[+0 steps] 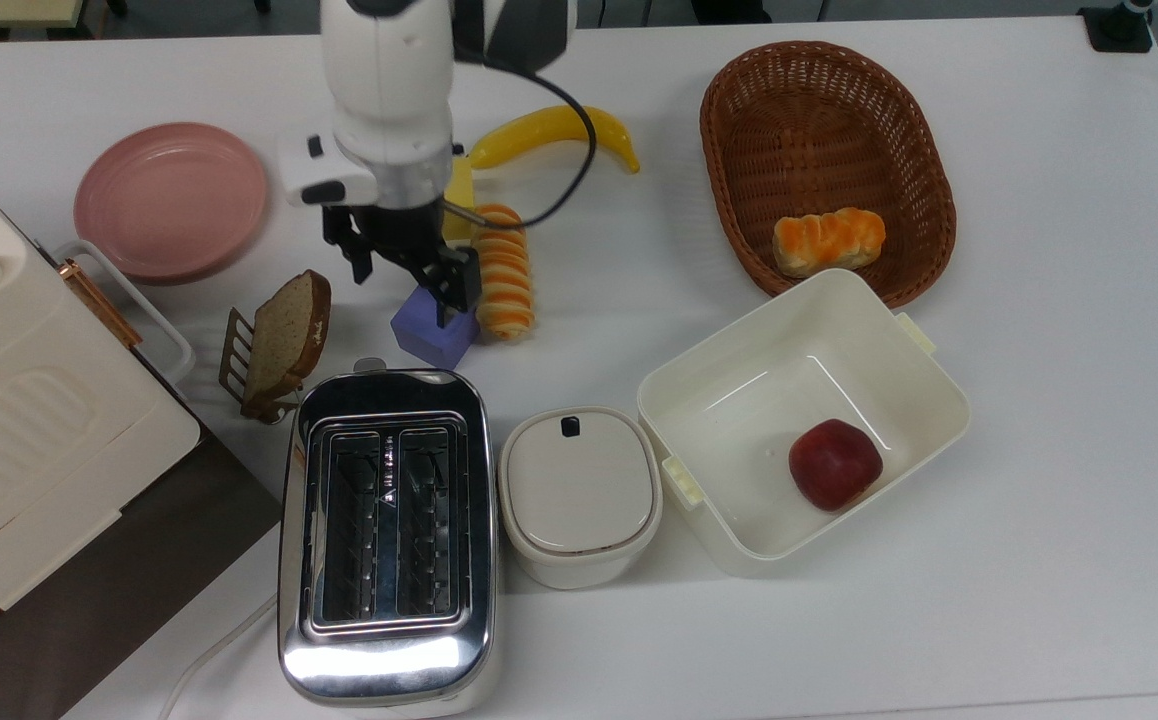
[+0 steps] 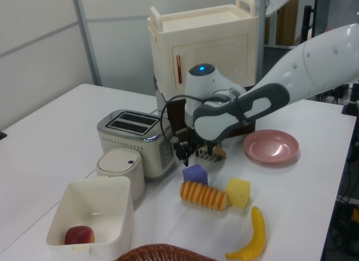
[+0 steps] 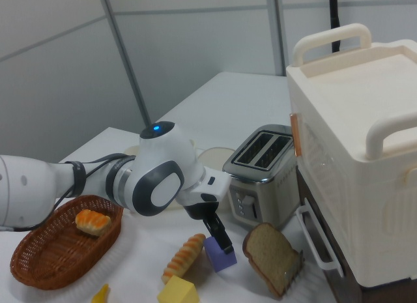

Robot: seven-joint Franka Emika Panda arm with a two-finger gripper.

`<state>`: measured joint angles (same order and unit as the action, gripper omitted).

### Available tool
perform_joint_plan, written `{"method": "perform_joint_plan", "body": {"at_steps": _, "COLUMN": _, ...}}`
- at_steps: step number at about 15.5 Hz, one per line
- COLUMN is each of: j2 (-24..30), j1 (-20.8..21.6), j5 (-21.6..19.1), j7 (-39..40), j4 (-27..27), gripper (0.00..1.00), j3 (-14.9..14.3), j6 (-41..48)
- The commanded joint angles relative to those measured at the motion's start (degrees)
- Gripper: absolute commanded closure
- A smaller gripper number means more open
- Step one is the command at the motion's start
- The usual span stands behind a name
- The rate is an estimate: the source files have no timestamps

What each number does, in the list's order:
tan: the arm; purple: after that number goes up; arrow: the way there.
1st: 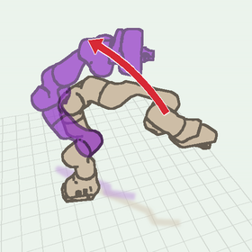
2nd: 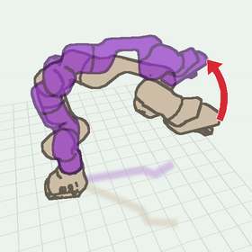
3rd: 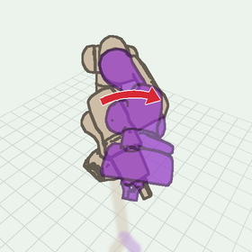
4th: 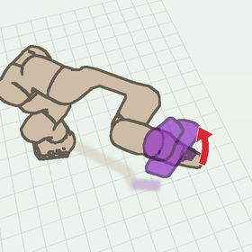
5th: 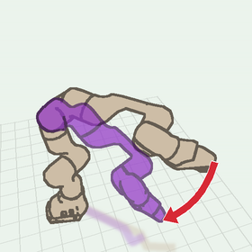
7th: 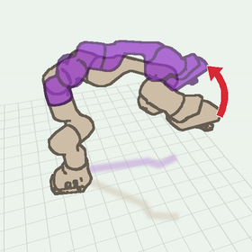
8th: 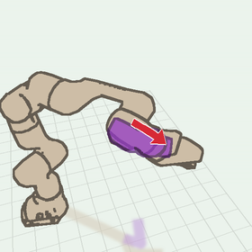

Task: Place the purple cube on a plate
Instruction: 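Lift the purple cube up off the table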

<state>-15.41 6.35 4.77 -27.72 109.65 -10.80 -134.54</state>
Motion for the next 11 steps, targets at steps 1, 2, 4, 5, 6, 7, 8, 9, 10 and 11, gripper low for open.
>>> {"method": "perform_joint_plan", "body": {"at_steps": 1, "j2": -1.3, "j1": 0.2, "j5": 1.2, "j7": -3.0, "j4": -0.9, "gripper": 0.0, "j3": 0.8, "j6": -0.7}}
{"method": "perform_joint_plan", "body": {"at_steps": 2, "j2": -1.7, "j1": 0.3, "j5": 1.1, "j7": -3.0, "j4": -0.9, "gripper": 0.0, "j3": 1.0, "j6": -0.7}}
{"method": "perform_joint_plan", "body": {"at_steps": 4, "j2": -2.1, "j1": 0.3, "j5": 1.1, "j7": -4.4, "j4": -1.0, "gripper": 0.0, "j3": 1.0, "j6": -1.5}}
{"method": "perform_joint_plan", "body": {"at_steps": 5, "j2": -2.2, "j1": 0.3, "j5": 1.1, "j7": -5.2, "j4": -0.7, "gripper": 0.0, "j3": 1.0, "j6": -2.9}}
{"method": "perform_joint_plan", "body": {"at_steps": 6, "j2": -2.7, "j1": 0.3, "j5": 1.1, "j7": -5.6, "j4": -0.5, "gripper": 0.0, "j3": 1.0, "j6": -3.6}}
{"method": "perform_joint_plan", "body": {"at_steps": 7, "j2": -3.7, "j1": 0.3, "j5": 1.1, "j7": -5.6, "j4": -0.5, "gripper": 0.0, "j3": 1.6, "j6": -3.7}}
{"method": "perform_joint_plan", "body": {"at_steps": 8, "j2": -4.4, "j1": 0.2, "j5": 1.1, "j7": -5.6, "j4": -0.7, "gripper": 0.0, "j3": 1.7, "j6": -3.7}}
{"method": "perform_joint_plan", "body": {"at_steps": 9, "j2": -4.6, "j1": 0.2, "j5": 1.3, "j7": -5.3, "j4": -0.5, "gripper": 0.0, "j3": 1.8, "j6": -3.6}}
{"method": "perform_joint_plan", "body": {"at_steps": 10, "j2": -4.6, "j1": 0.2, "j5": 1.5, "j7": -5.2, "j4": -0.1, "gripper": 0.0, "j3": 1.8, "j6": -3.4}}
{"method": "perform_joint_plan", "body": {"at_steps": 11, "j2": -4.5, "j1": 0.3, "j5": 1.8, "j7": -5.1, "j4": 0.7, "gripper": 0.29, "j3": 1.8, "j6": -3.4}}
